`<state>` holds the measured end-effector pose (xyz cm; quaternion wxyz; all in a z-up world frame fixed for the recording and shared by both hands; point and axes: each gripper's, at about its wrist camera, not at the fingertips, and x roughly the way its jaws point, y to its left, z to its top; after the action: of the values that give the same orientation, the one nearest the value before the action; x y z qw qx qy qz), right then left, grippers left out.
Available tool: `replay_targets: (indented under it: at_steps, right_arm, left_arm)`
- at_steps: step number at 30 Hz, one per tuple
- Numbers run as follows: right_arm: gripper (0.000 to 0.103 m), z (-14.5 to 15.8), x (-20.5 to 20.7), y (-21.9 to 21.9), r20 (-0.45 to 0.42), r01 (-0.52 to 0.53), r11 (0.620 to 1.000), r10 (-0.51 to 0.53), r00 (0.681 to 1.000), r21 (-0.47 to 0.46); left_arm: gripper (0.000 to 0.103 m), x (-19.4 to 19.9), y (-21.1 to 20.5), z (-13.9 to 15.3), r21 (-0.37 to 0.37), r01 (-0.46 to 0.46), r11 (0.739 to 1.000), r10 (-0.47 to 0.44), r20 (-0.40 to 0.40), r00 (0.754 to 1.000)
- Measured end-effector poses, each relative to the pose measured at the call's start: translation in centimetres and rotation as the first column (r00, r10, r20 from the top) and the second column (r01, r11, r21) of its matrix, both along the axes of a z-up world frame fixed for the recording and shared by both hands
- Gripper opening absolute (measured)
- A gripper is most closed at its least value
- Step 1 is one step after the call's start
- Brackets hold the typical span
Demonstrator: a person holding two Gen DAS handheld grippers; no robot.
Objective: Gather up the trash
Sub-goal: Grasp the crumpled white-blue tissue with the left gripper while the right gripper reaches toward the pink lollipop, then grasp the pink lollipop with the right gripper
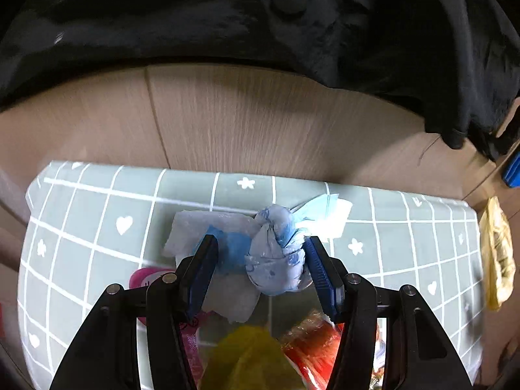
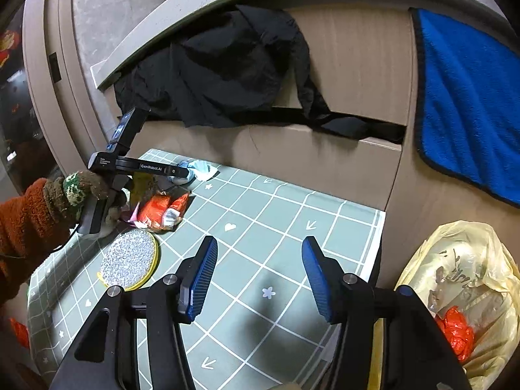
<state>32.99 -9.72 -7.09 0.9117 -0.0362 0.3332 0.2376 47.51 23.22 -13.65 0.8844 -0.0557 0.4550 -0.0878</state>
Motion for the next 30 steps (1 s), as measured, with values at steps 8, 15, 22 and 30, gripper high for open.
replay_targets:
  at_steps: [8, 15, 22, 30]
  right_arm:
    - [0.052, -0.3, -1.1, 0.5, -0.017, -0.027, 0.999, 0.028, 0.999, 0.036]
    - [0.052, -0.5, -2.5, 2.8, -0.037, -0.074, 0.996, 0.076, 0.996, 0.050]
    - [0.052, -1.2, -3.7, 6.9, -0.068, -0.142, 0.990, 0.144, 0.987, 0.021]
    - [0.052, 0.2, -2.0, 14.9, -0.055, -0.261, 0.965, 0.259, 0.964, -0.037]
  left_arm:
    - [0.028, -7.8, -1.1, 1.9, -0.170, -0.014, 0.985, 0.016, 0.011, 1.000]
    - [0.026, -16.4, -1.7, 5.6, -0.306, -0.003, 0.952, 0.039, 0.110, 0.993]
    - [0.026, -23.0, 3.8, 10.3, -0.387, -0.110, 0.915, 0.228, 0.273, 0.934]
    - [0.026, -28.0, 9.9, 11.0, -0.359, -0.302, 0.883, 0.432, 0.370, 0.822]
